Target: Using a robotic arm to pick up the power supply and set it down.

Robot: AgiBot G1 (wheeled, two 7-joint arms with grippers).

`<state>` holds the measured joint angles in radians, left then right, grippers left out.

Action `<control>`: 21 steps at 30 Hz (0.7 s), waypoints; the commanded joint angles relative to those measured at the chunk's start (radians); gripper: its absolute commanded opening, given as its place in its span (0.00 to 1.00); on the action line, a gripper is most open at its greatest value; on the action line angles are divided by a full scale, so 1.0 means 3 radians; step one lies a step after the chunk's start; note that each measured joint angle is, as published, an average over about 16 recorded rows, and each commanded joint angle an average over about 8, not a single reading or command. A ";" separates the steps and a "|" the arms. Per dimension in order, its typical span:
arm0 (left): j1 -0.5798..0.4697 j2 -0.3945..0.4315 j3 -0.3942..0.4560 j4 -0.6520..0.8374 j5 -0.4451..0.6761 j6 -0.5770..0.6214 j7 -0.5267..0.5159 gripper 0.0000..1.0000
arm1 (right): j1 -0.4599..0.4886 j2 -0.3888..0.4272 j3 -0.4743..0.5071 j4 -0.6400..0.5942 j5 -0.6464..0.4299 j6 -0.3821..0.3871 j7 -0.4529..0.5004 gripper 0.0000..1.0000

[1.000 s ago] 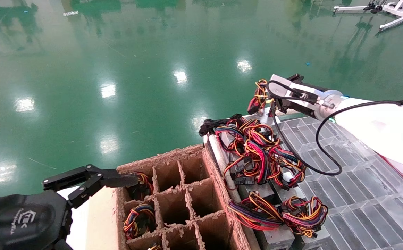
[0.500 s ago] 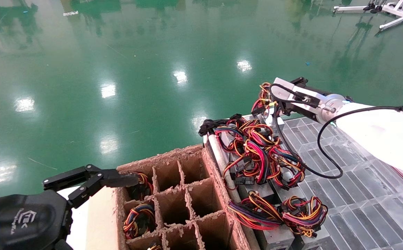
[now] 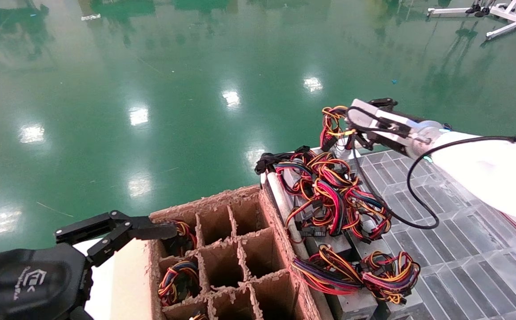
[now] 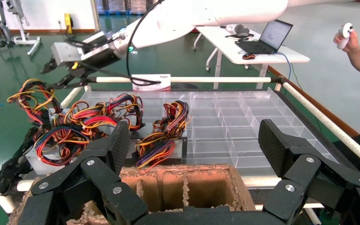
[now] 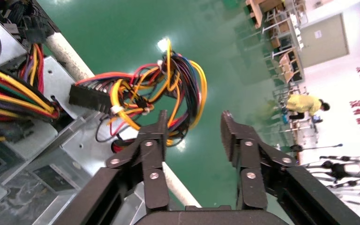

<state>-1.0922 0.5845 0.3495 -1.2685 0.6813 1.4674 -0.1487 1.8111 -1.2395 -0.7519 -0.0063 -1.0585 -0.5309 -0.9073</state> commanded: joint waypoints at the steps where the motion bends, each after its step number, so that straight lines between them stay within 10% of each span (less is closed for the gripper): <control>1: 0.0000 0.0000 0.0000 0.0000 0.0000 0.0000 0.0000 1.00 | 0.0029 0.0033 0.0008 -0.0008 0.0012 -0.0045 0.0025 1.00; 21: 0.0000 0.0000 0.0000 0.0003 -0.0002 0.0000 0.0001 1.00 | -0.0126 0.0377 0.0184 0.0408 0.0138 -0.0604 0.0509 1.00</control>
<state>-1.0923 0.5844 0.3496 -1.2678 0.6809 1.4673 -0.1484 1.7717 -1.1253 -0.6959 0.1186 -1.0164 -0.7138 -0.7524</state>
